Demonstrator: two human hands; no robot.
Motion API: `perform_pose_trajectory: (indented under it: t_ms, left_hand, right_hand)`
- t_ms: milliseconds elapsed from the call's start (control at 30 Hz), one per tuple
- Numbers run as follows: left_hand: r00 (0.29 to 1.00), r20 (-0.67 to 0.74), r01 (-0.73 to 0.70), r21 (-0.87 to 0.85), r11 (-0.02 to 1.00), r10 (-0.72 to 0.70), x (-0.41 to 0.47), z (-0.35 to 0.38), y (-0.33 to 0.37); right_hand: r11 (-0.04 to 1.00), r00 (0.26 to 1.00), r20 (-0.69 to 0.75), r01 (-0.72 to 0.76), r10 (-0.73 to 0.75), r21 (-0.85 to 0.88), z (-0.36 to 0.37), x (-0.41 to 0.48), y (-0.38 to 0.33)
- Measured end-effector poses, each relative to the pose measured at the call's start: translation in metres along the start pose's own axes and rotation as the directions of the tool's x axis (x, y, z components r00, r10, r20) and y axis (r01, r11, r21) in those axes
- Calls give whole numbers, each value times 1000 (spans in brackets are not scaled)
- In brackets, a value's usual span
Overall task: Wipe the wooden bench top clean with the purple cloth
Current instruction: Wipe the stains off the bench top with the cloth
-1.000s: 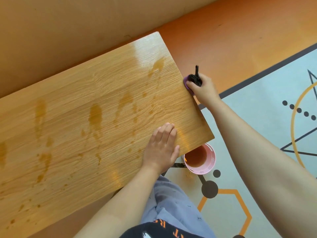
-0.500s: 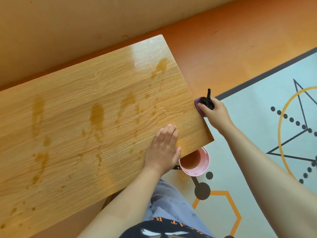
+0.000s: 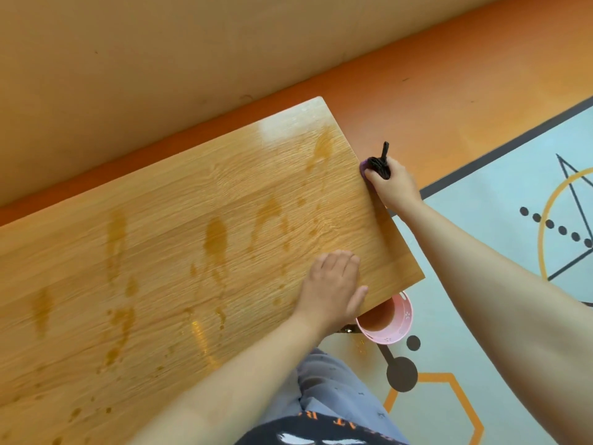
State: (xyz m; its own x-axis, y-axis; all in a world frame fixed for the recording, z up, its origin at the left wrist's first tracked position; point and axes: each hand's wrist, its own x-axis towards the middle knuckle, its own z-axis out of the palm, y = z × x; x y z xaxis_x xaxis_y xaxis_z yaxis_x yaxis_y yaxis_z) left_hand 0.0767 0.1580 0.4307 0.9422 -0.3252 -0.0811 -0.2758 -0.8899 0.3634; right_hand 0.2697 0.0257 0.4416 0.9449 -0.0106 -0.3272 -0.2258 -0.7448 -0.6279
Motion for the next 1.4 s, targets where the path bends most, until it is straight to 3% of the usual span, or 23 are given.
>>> perform_pose_trajectory:
  t_ms: [167, 300, 500, 733, 1000, 1400]
  left_hand:
    - [981, -164, 97, -68, 993, -107, 49, -53, -79]
    - [945, -173, 289, 46, 956, -277, 87, -92, -162]
    - [925, -88, 379, 121, 917, -371, 99, -100, -239]
    - [912, -125, 399, 54, 915, -390, 98, -86, -251]
    - [915, -134, 387, 33, 921, -380, 97, -81, -252]
    - [908, -146, 397, 11, 918, -392, 97, -83, -253]
  right_hand:
    - [1000, 1000, 4, -20, 20, -12, -2, 2, -5]
    - [998, 999, 12, -47, 47, 41, -1, 3, -3]
    - [976, 997, -1, -72, 74, 207, 3, 7, 7]
    - [959, 995, -29, -79, 91, 272, 18, 36, -14]
    - [968, 996, -84, 14, 8, 250, 46, 123, -79]
    - [980, 997, -72, 22, -8, 198, 31, 73, -42]
